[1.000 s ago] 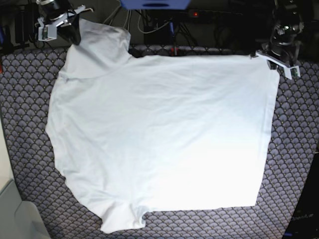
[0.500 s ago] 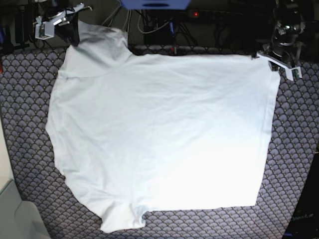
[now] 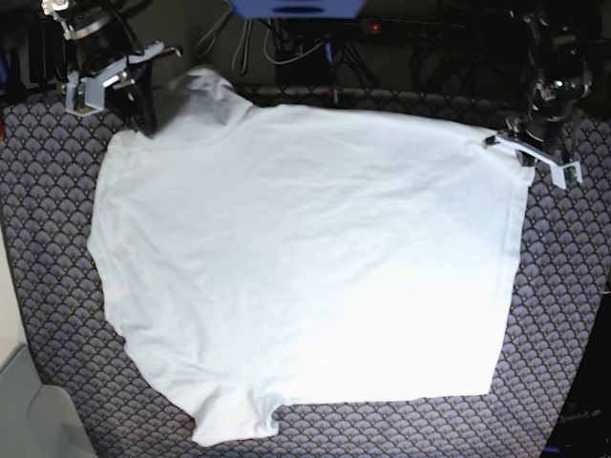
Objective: Fold the T-shirt properly
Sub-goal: 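Pull both grippers apart to stretch the shirt's shoulder edge taut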
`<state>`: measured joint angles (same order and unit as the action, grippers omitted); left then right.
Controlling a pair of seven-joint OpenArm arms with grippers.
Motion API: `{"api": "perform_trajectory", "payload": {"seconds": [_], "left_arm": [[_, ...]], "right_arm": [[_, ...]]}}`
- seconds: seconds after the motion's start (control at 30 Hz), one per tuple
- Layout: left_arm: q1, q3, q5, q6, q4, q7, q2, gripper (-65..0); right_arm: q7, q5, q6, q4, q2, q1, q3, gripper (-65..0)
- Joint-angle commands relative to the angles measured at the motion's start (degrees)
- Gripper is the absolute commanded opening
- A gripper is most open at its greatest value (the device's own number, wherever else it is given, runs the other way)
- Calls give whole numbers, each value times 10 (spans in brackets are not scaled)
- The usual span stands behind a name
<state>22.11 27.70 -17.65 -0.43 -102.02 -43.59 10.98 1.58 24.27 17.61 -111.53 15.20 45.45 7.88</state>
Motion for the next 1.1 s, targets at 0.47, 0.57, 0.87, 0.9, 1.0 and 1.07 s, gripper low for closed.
{"api": "perform_trajectory", "payload": {"seconds": [0.47,0.57,0.87,0.9,1.0,1.07], "left_arm": [[-117,40,2,2,-13,-88,7,-646],[-125,35,2,3,-11,-89,7,-646],[-162,35,2,2,81,-83,7,-646],[-167,35,2,2,87,-83,7,-646],[-178,35,2,2,93,-83,7,-646],[-182,35,2,2,93,-83,7,-646]], "right_arm": [[160,2,3,-9,5,-164,53,-650],[194,1,3,-8,15,-196,51,-650],[254,1,3,30,22,-279,47,-650],[257,1,3,40,26,-287,47,-650],[257,1,3,69,35,-306,34,-650],[257,1,3,82,45,-313,25,-650]]}}
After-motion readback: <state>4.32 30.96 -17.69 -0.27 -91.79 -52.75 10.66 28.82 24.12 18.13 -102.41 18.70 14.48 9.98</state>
